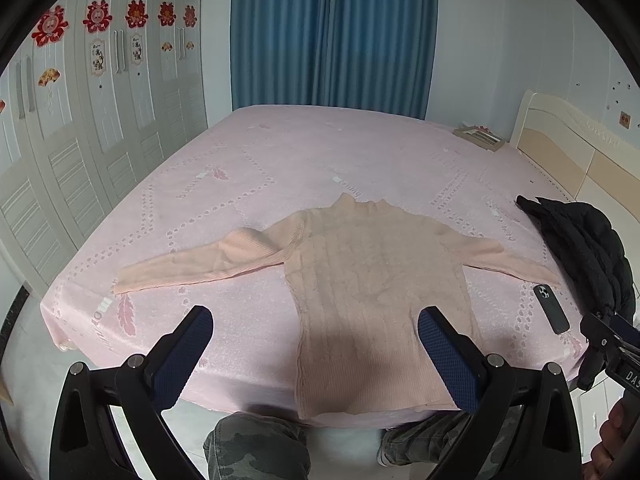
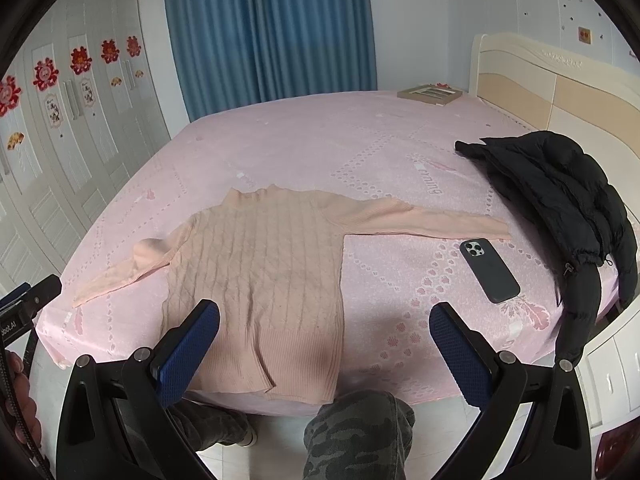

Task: Fold small clothes

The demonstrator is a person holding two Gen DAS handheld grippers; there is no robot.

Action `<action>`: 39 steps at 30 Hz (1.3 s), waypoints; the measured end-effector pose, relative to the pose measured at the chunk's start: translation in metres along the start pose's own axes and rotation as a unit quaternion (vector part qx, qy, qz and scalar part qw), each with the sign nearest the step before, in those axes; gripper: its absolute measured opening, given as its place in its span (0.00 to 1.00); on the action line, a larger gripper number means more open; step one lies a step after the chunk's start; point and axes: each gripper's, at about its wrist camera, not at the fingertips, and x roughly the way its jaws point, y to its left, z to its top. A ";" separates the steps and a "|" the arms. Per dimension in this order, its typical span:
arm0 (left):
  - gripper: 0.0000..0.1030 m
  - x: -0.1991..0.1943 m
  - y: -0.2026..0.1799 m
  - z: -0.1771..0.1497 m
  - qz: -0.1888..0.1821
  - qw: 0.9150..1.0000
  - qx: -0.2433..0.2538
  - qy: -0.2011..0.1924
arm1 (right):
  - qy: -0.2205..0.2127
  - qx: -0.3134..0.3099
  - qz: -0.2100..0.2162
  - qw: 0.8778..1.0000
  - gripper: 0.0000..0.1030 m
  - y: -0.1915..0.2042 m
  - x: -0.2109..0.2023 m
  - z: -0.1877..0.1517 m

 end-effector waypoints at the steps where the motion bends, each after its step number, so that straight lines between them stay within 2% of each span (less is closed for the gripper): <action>1: 1.00 0.000 -0.001 0.000 0.001 1.000 0.002 0.000 | -0.001 0.000 -0.001 1.000 1.00 -0.001 -0.001 -0.001; 22: 1.00 0.003 0.000 0.002 -0.009 1.000 -0.003 -0.011 | -0.012 -0.016 -0.005 1.000 1.00 0.006 -0.006 0.001; 31: 1.00 0.016 0.006 0.003 -0.001 1.000 0.009 -0.024 | -0.014 -0.024 -0.005 1.000 1.00 0.016 0.002 0.004; 39: 1.00 0.047 0.019 0.004 0.000 1.000 0.005 -0.028 | -0.008 -0.029 -0.004 1.000 1.00 0.029 0.025 0.010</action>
